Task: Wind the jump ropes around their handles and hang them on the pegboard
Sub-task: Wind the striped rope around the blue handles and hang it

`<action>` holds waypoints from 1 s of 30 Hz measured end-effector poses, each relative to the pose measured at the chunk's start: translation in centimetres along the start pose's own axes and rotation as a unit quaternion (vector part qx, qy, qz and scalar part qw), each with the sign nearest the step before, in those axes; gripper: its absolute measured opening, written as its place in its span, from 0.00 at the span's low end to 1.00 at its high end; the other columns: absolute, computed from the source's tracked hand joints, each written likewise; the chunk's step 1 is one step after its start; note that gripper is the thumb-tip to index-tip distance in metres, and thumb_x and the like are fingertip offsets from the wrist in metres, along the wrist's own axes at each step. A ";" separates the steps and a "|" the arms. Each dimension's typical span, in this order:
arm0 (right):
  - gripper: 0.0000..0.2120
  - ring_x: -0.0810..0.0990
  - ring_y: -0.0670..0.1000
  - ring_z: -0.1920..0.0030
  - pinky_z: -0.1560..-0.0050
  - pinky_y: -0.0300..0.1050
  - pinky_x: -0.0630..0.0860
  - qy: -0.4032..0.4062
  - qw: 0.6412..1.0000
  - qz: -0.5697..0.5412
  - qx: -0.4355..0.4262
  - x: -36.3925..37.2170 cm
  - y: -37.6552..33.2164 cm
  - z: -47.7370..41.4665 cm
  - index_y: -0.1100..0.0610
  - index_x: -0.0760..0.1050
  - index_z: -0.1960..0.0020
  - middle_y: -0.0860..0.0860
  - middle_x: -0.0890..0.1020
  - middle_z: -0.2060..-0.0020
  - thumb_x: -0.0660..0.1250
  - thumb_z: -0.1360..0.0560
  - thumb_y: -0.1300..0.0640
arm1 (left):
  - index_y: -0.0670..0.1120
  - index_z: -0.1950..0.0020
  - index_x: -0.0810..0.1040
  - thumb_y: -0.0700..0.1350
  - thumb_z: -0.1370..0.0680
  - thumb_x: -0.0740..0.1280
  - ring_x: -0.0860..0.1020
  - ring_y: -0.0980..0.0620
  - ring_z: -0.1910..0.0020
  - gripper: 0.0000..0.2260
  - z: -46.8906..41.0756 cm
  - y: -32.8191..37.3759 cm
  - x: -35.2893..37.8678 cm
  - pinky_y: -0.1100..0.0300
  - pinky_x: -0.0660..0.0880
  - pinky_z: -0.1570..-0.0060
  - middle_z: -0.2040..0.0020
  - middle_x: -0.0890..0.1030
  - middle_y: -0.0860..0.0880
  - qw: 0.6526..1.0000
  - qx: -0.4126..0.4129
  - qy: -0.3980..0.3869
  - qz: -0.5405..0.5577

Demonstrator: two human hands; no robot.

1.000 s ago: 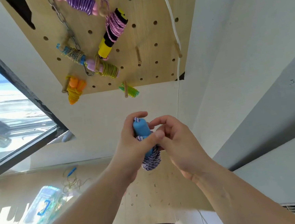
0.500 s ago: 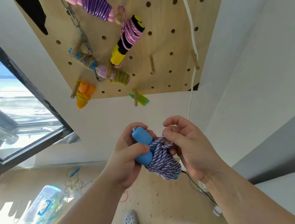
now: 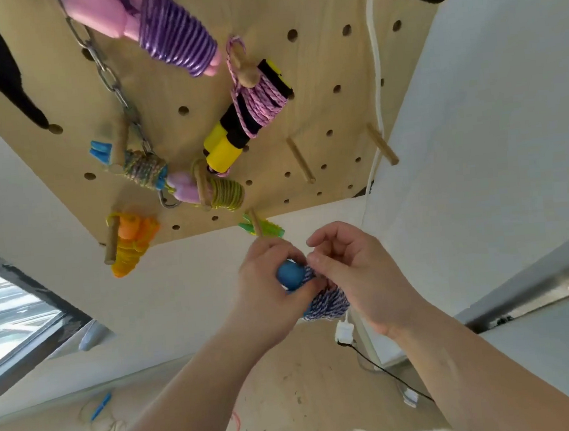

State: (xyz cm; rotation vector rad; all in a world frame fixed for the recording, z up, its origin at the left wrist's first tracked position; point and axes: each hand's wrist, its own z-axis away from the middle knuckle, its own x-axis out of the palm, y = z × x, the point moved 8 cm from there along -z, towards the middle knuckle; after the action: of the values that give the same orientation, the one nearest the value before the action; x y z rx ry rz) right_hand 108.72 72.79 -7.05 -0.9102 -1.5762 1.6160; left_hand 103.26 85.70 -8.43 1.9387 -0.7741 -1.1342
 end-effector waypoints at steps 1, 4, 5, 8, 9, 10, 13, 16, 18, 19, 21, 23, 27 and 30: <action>0.07 0.77 0.47 0.61 0.57 0.38 0.76 0.008 1.000 0.004 -0.003 0.0 -0.1 -0.5 0.57 0.78 0.50 0.52 0.77 0.63 0.68 0.22 0.68 | 0.45 0.55 0.83 0.48 0.33 0.76 0.77 0.56 0.50 0.11 -0.8 0.0 0.2 0.64 0.73 0.49 0.52 0.78 0.52 1.000 0.026 -0.009 -0.010; 0.09 0.79 0.48 0.59 0.54 0.40 0.76 0.021 1.000 0.015 0.000 -1.0 -0.2 -2.2 0.57 0.79 0.49 0.51 0.79 0.62 0.70 0.23 0.69 | 0.45 0.57 0.83 0.43 0.29 0.76 0.76 0.58 0.53 0.05 -2.9 -0.6 0.6 0.68 0.71 0.51 0.55 0.79 0.52 0.999 0.040 -0.019 -0.005; 0.11 0.80 0.49 0.58 0.53 0.42 0.77 0.021 0.999 0.024 0.003 -1.5 -0.2 -2.8 0.56 0.79 0.48 0.51 0.80 0.61 0.71 0.24 0.70 | 0.46 0.58 0.82 0.42 0.28 0.77 0.76 0.59 0.54 0.05 -3.6 -0.9 0.7 0.71 0.69 0.53 0.56 0.79 0.52 0.999 0.029 -0.021 -0.003; 0.11 0.83 0.53 0.56 0.50 0.48 0.80 0.056 0.992 0.109 -0.007 -3.7 -0.4 -4.5 0.52 0.82 0.52 0.51 0.84 0.60 0.74 0.27 0.67 | 0.47 0.61 0.80 0.41 0.27 0.77 0.76 0.57 0.55 0.07 -5.5 -1.7 0.9 0.71 0.69 0.56 0.58 0.79 0.53 1.000 -0.004 -0.022 0.010; 0.10 0.84 0.54 0.56 0.50 0.50 0.81 0.073 0.989 0.128 -0.011 -4.4 -0.4 -5.2 0.51 0.83 0.53 0.50 0.85 0.60 0.75 0.27 0.66 | 0.47 0.61 0.81 0.41 0.27 0.77 0.77 0.57 0.55 0.07 -6.2 -2.0 1.0 0.69 0.70 0.57 0.57 0.79 0.54 0.999 -0.016 -0.021 0.020; 0.10 0.84 0.54 0.57 0.51 0.50 0.81 0.084 0.987 0.139 -0.016 -4.9 -0.5 -5.8 0.50 0.83 0.55 0.51 0.86 0.61 0.76 0.28 0.65 | 0.47 0.61 0.81 0.41 0.26 0.77 0.77 0.56 0.55 0.06 -6.8 -2.2 1.1 0.67 0.71 0.56 0.57 0.79 0.54 0.999 -0.025 -0.021 0.028; 0.11 0.84 0.48 0.59 0.56 0.42 0.80 0.077 0.976 0.196 -0.054 -5.7 -1.0 -8.3 0.47 0.83 0.56 0.46 0.86 0.61 0.76 0.27 0.63 | 0.46 0.59 0.80 0.39 0.24 0.74 0.77 0.56 0.55 0.06 -8.8 -2.6 1.6 0.65 0.72 0.56 0.56 0.78 0.54 0.999 -0.035 -0.008 0.025; 0.11 0.83 0.46 0.58 0.58 0.37 0.78 0.032 0.966 0.236 -0.100 -5.9 -1.9 -10.6 0.48 0.82 0.54 0.43 0.85 0.60 0.74 0.26 0.64 | 0.44 0.56 0.78 0.37 0.22 0.71 0.75 0.57 0.54 0.05 -10.3 -2.5 1.9 0.70 0.69 0.55 0.55 0.77 0.51 1.000 -0.022 0.016 0.002; 0.09 0.83 0.46 0.56 0.56 0.36 0.78 0.003 0.964 0.238 -0.121 -6.3 -2.0 -11.9 0.51 0.82 0.52 0.44 0.84 0.59 0.73 0.26 0.65 | 0.43 0.56 0.77 0.38 0.22 0.69 0.74 0.57 0.52 0.04 -10.9 -2.3 2.0 0.68 0.68 0.52 0.55 0.76 0.49 0.999 0.011 0.034 -0.034; 0.09 0.83 0.46 0.56 0.56 0.36 0.77 -0.010 0.966 0.226 -0.128 -6.4 -2.0 -12.5 0.52 0.82 0.52 0.44 0.84 0.59 0.73 0.26 0.65 | 0.43 0.55 0.77 0.39 0.22 0.68 0.74 0.56 0.52 0.03 -11.1 -2.4 2.0 0.67 0.69 0.51 0.55 0.76 0.49 0.998 0.022 0.043 -0.044; 0.10 0.82 0.44 0.57 0.55 0.35 0.77 -0.033 0.971 0.188 -0.145 -6.4 -1.9 -13.6 0.51 0.81 0.52 0.43 0.84 0.60 0.73 0.25 0.66 | 0.42 0.54 0.78 0.41 0.22 0.67 0.75 0.53 0.50 0.03 -11.4 -2.8 1.9 0.64 0.70 0.49 0.53 0.77 0.49 0.997 0.019 0.065 -0.038; 0.12 0.81 0.42 0.59 0.57 0.33 0.76 -0.051 0.973 0.159 -0.157 -6.3 -1.8 -14.8 0.49 0.80 0.54 0.42 0.83 0.61 0.73 0.25 0.67 | 0.43 0.52 0.78 0.42 0.21 0.66 0.76 0.51 0.50 0.03 -11.6 -3.5 1.9 0.60 0.72 0.50 0.51 0.77 0.50 0.997 -0.012 0.079 -0.014; 0.12 0.82 0.43 0.60 0.57 0.34 0.76 -0.056 0.979 0.122 -0.156 -6.3 -1.5 -17.1 0.50 0.81 0.55 0.42 0.84 0.62 0.72 0.25 0.68 | 0.45 0.52 0.78 0.43 0.22 0.65 0.77 0.52 0.51 0.03 -12.4 -3.8 1.9 0.58 0.75 0.54 0.51 0.77 0.52 0.991 -0.057 0.119 0.012; 0.11 0.83 0.48 0.60 0.57 0.40 0.79 -0.031 0.981 0.110 -0.158 -6.4 -1.3 -19.2 0.52 0.81 0.55 0.47 0.85 0.62 0.71 0.25 0.68 | 0.45 0.54 0.79 0.41 0.21 0.68 0.77 0.55 0.52 0.02 -13.6 -4.3 1.9 0.60 0.74 0.51 0.52 0.77 0.52 0.982 -0.088 0.168 -0.024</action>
State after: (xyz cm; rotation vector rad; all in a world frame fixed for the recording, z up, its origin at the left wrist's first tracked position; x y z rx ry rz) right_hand 128.52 77.15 -5.95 -1.2493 -1.8651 1.5801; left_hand 116.80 90.61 -8.41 1.9371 -0.4332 -0.8399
